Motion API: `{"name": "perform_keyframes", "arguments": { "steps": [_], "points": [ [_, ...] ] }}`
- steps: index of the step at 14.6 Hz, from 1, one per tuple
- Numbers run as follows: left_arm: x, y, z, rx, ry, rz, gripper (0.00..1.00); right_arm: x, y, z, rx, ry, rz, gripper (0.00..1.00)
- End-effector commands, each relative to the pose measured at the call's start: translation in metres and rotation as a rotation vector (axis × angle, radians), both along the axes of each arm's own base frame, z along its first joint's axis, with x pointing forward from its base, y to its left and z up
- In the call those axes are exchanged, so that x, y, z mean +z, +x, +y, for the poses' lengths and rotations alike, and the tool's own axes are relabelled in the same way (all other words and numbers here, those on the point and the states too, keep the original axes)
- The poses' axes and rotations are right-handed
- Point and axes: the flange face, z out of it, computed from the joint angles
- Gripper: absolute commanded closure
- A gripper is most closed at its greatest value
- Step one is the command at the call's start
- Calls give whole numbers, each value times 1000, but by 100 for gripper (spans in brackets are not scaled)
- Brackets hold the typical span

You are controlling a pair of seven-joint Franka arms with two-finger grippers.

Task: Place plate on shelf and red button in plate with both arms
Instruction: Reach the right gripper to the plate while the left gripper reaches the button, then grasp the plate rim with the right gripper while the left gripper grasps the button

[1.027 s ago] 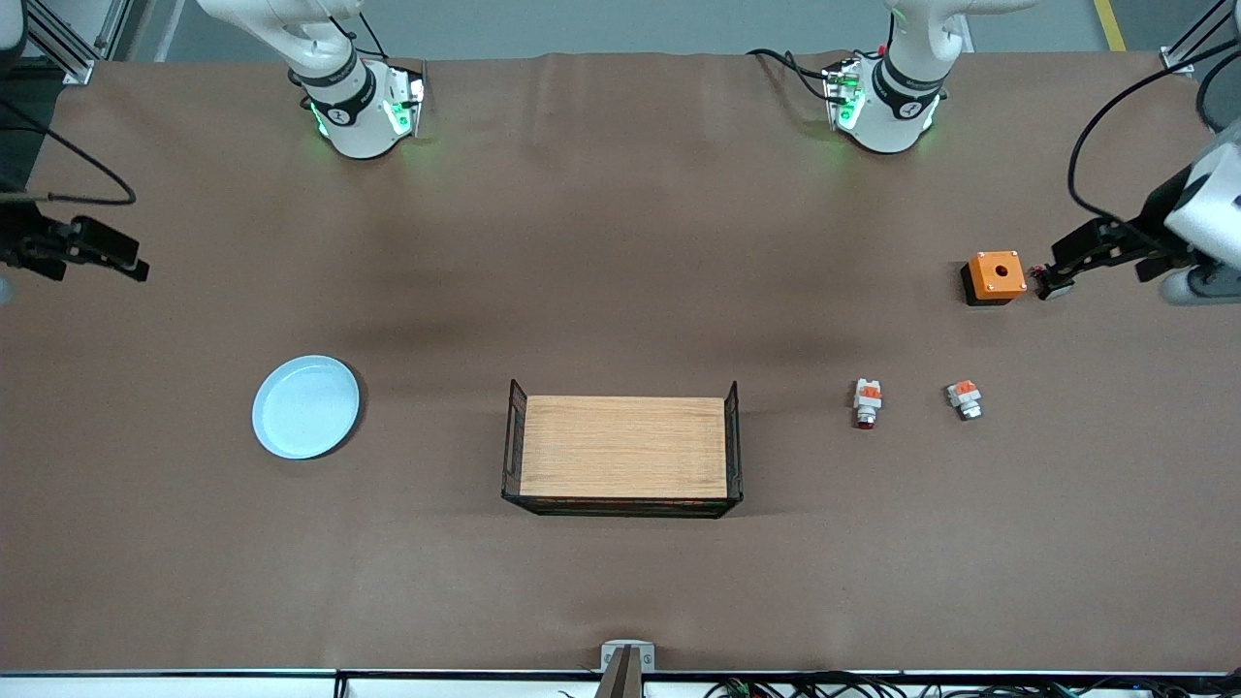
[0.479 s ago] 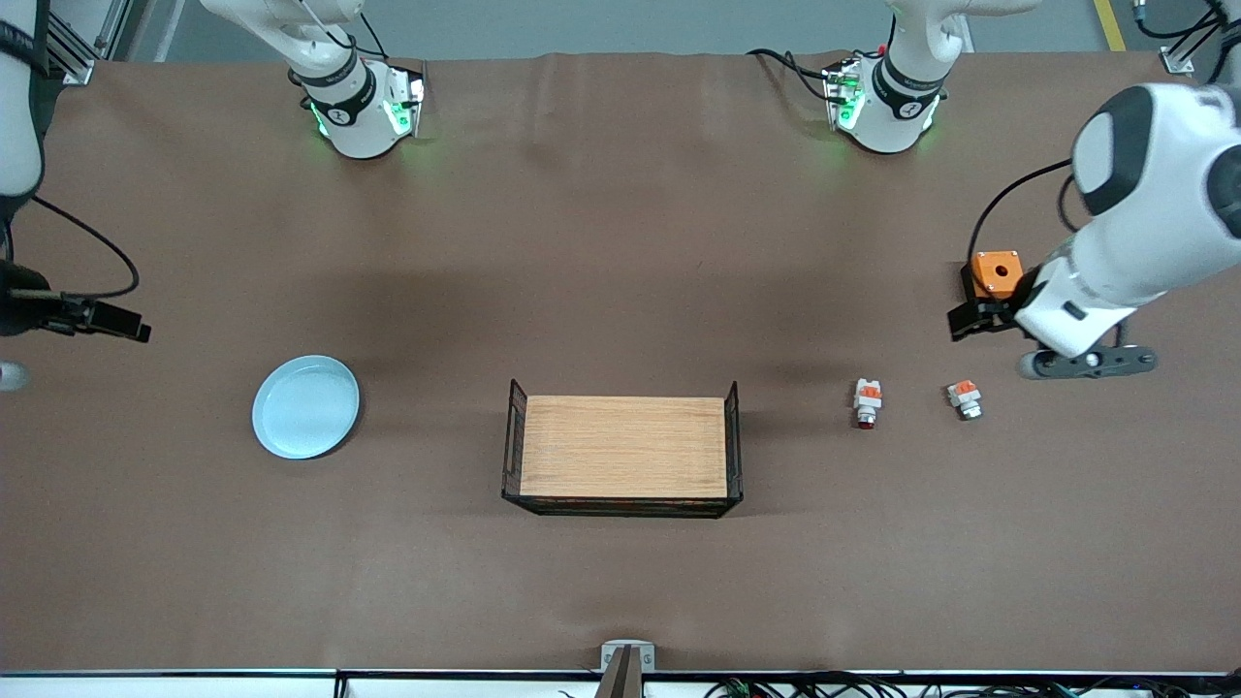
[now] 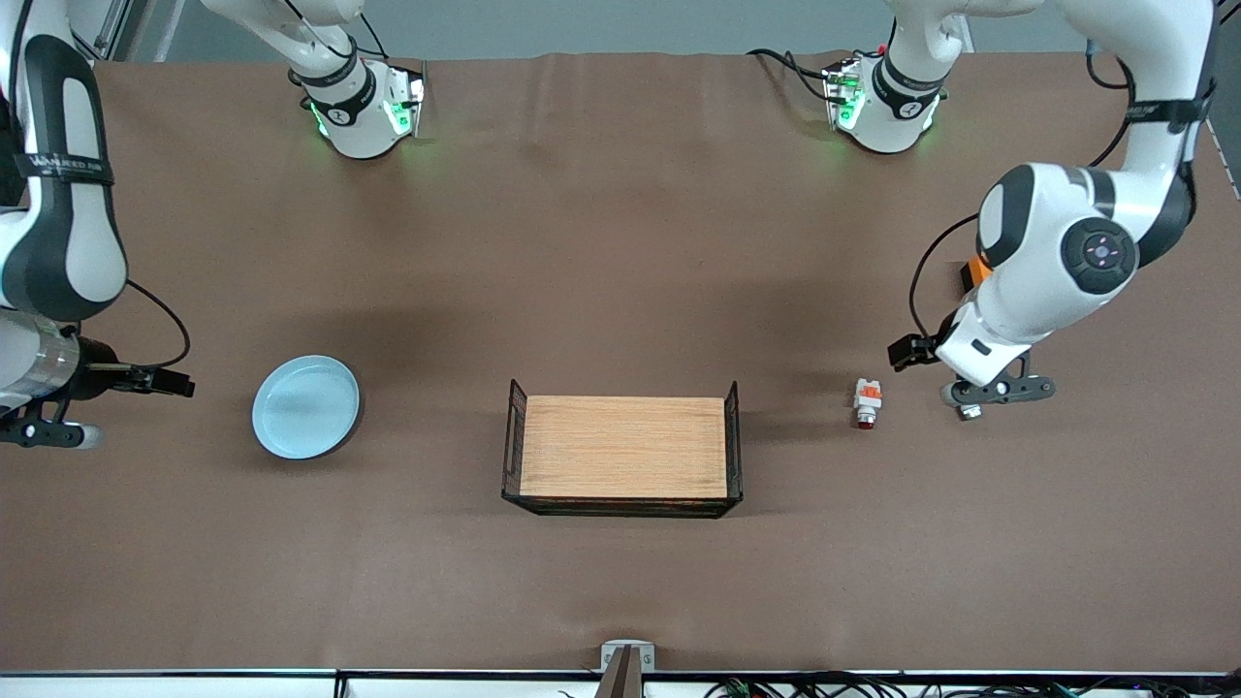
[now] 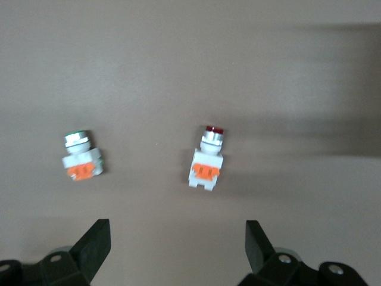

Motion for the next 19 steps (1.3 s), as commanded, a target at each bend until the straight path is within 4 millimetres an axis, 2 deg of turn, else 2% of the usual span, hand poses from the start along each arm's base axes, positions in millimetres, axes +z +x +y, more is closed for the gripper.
{"name": "perform_keyframes", "arguments": {
  "steps": [1,4,9,14,17,19],
  "points": [
    [-29,2,-8,-9,-8,-10,0,-32,-17,-1,25,33,-48,0],
    [-64,7,-21,-27,-17,-33,0,-68,-30,-1,69,53,-98,0],
    [-114,11,-23,-66,-18,-46,0,-118,-43,-9,19,63,-111,0],
    [-139,10,-22,-95,-1,-30,0,-152,-41,-12,-16,89,-82,0],
    [-148,8,-22,-93,-1,-21,1,-171,-35,-12,3,95,-68,1],
    [-153,7,-23,-95,-1,-14,10,-178,-34,-11,-10,108,-62,1]
  ]
}}
